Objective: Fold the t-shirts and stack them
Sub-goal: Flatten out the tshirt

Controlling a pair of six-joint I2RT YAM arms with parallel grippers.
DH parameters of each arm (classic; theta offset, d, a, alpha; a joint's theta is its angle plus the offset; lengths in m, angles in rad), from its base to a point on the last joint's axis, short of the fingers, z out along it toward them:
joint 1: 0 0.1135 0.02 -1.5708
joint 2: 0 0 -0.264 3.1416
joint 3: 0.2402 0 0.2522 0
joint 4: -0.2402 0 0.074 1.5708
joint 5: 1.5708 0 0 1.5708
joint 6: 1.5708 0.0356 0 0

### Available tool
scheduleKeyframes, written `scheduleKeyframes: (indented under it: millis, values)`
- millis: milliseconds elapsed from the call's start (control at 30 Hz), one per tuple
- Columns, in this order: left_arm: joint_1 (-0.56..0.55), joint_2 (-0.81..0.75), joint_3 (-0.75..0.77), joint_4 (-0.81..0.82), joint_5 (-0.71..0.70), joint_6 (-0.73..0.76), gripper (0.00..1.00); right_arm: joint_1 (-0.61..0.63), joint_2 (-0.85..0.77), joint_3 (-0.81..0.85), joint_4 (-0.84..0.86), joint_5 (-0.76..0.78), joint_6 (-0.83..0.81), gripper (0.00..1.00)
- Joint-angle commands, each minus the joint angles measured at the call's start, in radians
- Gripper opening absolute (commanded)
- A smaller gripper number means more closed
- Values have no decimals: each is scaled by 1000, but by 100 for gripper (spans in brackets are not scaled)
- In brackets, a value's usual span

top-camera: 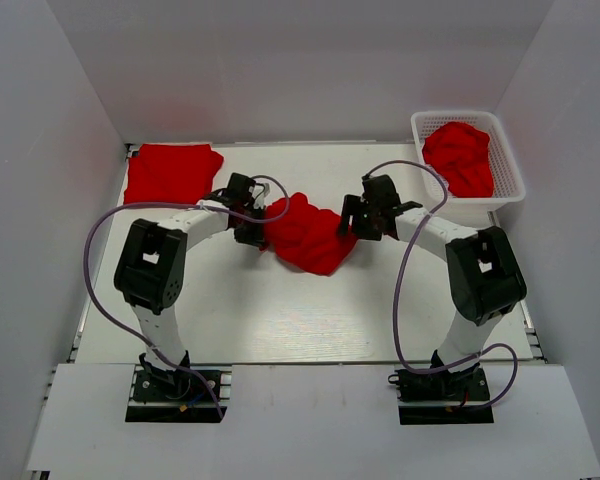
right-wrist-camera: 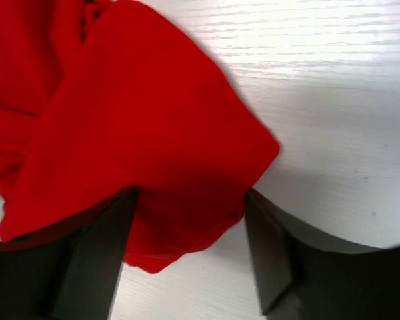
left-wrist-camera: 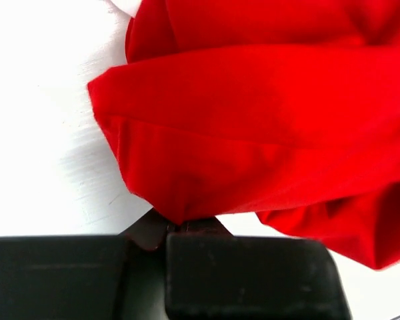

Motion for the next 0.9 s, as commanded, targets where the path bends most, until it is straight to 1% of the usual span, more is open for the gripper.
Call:
scheduleKeyframes:
  millis: [0, 33, 100, 133, 167, 267, 333, 367, 400, 433, 467, 633, 667, 700, 733, 767, 833, 867]
  values:
    - [-3, -112, -19, 44, 3, 8, 0, -5, 2, 42, 31, -73, 35, 68]
    - [-3, -125, -28, 55, 3, 8, 0, -8, 2, 40, 25, -75, 35, 52]
    - [-3, -160, -37, 55, 3, 8, 0, -11, -5, 31, 28, -78, 31, 25]
    - [-3, -171, -37, 55, 3, 8, 0, -9, -8, 31, 28, -78, 31, 10]
    - [-3, -192, -37, 55, -6, 8, 0, -9, -16, 29, 28, -81, 26, 0]
    - [-3, -221, -37, 55, -20, -1, 0, -9, -33, 42, 23, -70, 11, 0]
    - [-3, -250, -11, 25, -42, -1, 0, -8, -48, 63, 12, -40, -15, 0]
    - [-3, -263, 12, 14, -75, -1, 0, -12, -68, 72, 2, -9, -20, 0]
    - [-3, -277, 23, 14, -95, -1, 0, -12, -77, 78, -6, 31, -29, 0]
    - [-3, -293, 35, 2, -120, -13, 0, -14, -106, 94, -6, 105, -44, 0]
    - [-3, -330, 56, 1, -175, -14, 0, -16, -140, 94, -3, 144, -51, 0]
    - [-3, -425, 142, 1, -322, -41, 0, -32, -291, 102, 41, 469, -74, 0]
    - [-3, -425, 191, -29, -367, -41, 0, -34, -311, 103, 57, 500, -89, 0]
    - [-3, -438, 219, -41, -387, -41, 0, -39, -368, 102, 83, 551, -100, 0]
    - [-3, -438, 245, -54, -404, -41, 0, -46, -386, 100, 101, 601, -112, 0]
    - [-3, -438, 298, -64, -414, -18, 0, -48, -422, 100, 141, 606, -159, 0]
    - [-3, -448, 339, -65, -415, 6, 0, -55, -470, 114, 198, 648, -185, 0]
    - [-3, -471, 360, -37, -374, 25, 0, -55, -504, 120, 213, 657, -219, 0]
